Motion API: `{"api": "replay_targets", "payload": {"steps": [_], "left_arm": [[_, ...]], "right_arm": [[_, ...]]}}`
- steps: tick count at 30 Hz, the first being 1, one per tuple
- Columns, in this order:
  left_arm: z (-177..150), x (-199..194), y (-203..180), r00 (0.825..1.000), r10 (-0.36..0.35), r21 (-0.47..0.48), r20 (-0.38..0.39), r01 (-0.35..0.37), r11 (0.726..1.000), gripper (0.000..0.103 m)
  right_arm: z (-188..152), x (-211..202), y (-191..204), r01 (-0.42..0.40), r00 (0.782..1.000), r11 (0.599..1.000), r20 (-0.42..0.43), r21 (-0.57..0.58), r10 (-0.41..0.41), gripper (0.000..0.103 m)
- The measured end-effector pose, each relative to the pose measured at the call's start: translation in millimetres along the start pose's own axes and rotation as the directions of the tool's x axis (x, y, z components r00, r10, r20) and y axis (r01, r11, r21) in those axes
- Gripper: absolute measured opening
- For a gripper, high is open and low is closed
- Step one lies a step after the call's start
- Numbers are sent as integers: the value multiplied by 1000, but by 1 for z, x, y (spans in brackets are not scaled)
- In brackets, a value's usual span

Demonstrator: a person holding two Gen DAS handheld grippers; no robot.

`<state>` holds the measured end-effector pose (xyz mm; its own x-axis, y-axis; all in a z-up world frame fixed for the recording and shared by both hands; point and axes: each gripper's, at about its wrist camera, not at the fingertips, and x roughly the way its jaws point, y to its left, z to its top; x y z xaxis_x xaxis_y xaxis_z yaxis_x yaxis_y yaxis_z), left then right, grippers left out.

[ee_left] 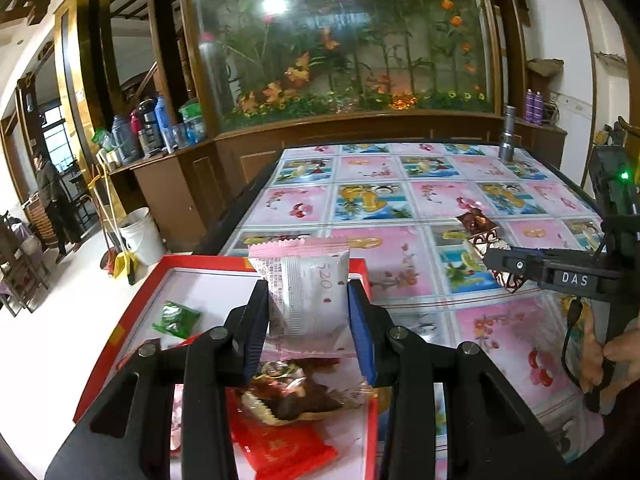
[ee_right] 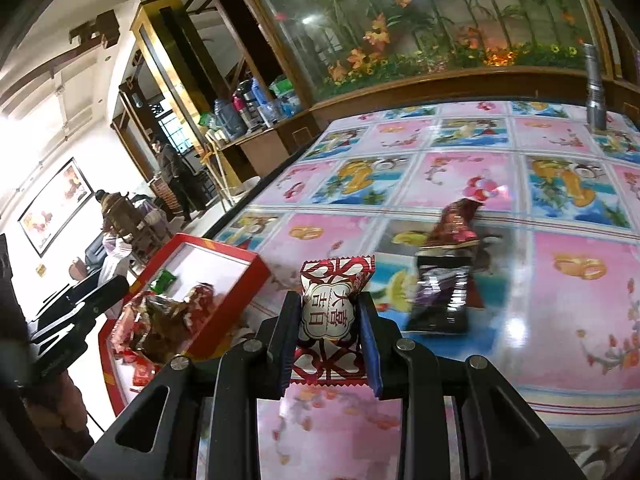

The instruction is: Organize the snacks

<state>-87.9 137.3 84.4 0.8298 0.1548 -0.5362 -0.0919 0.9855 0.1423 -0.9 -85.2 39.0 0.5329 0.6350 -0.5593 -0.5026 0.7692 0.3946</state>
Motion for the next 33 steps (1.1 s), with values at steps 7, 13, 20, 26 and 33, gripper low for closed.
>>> {"api": "replay_targets", "payload": {"steps": [7, 13, 20, 26, 33], "left_arm": [[-6, -1, 15, 1000, 18, -16, -1, -18, 1000, 36], [-11, -1, 27, 999, 37, -32, -7, -37, 999, 36], [-17, 4, 43, 998, 63, -58, -24, -64, 996, 36], [-28, 14, 62, 994, 87, -89, -71, -94, 992, 36], [-30, 11, 72, 994, 90, -98, -65, -96, 991, 36]], "right_arm": [[0, 18, 38, -81, 997, 996, -8, -22, 81, 28], [-1, 37, 72, -141, 990, 989, -21, -45, 141, 29], [-6, 58, 104, -188, 981, 979, -58, -78, 184, 29], [-9, 67, 119, -188, 981, 976, -78, -115, 180, 31], [-1, 51, 69, -87, 994, 996, -64, -15, 86, 33]]}}
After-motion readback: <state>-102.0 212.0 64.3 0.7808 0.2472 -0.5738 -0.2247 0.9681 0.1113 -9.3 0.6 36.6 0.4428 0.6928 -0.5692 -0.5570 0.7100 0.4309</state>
